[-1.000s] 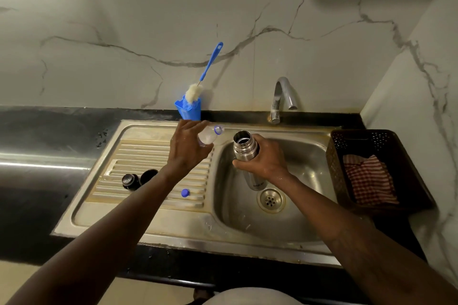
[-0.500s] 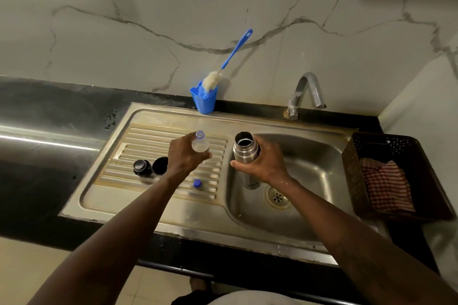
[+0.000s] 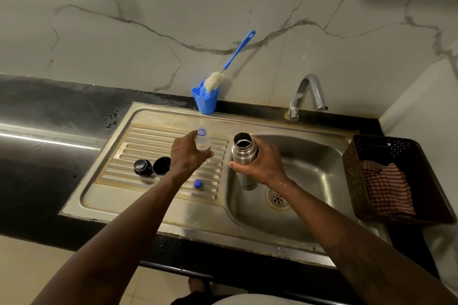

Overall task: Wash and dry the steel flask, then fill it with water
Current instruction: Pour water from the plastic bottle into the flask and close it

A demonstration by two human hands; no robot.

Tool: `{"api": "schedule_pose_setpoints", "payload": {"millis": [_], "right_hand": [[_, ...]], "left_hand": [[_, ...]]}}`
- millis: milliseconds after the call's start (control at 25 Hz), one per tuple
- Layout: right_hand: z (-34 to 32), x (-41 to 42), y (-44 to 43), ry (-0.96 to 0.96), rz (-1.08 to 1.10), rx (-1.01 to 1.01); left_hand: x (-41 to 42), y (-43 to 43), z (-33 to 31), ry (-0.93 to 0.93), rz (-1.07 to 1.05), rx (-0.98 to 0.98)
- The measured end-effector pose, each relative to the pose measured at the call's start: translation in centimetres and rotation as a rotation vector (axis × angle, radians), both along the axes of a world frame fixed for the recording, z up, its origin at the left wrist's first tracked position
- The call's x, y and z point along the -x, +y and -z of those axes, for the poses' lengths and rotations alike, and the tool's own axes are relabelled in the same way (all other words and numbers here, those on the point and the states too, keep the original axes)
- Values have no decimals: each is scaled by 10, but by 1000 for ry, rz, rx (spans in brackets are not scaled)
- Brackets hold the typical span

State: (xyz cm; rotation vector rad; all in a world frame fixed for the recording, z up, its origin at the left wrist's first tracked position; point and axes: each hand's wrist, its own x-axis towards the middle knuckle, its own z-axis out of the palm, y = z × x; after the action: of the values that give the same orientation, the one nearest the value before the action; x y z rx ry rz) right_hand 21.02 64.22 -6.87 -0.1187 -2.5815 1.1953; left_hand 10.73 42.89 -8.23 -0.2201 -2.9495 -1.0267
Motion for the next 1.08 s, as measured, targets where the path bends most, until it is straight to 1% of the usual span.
{"api": "schedule_pose_setpoints", "payload": {"millis": [240,400,520,640,720,880,1000,1080], "right_hand": [[0,-3,3,1,-15,-3],[1,-5,3,3,-35,-5],[-1,-8,2,4,-46,-1],[-3,-9,-1,16,-61,-11],[-6,-9,-6,20,-73,-31],[-19,-10,-24,56,-92,-63],[-34,-14,-43,87,-95,-54],[-43,-14,-59,96,-77,-46]], "left_hand": [[-5,-5,7,25,-24,31],[-9,-9,2,24,-37,12],[-15,-9,-3,31,-77,39],[-31,-13,-9,212,-73,89],[-42,-19,-13,321,-64,69],[-56,-27,-13,456,21,20],[-69,-38,-14,476,173,-78],[-75,-51,-19,438,282,-153]]}}
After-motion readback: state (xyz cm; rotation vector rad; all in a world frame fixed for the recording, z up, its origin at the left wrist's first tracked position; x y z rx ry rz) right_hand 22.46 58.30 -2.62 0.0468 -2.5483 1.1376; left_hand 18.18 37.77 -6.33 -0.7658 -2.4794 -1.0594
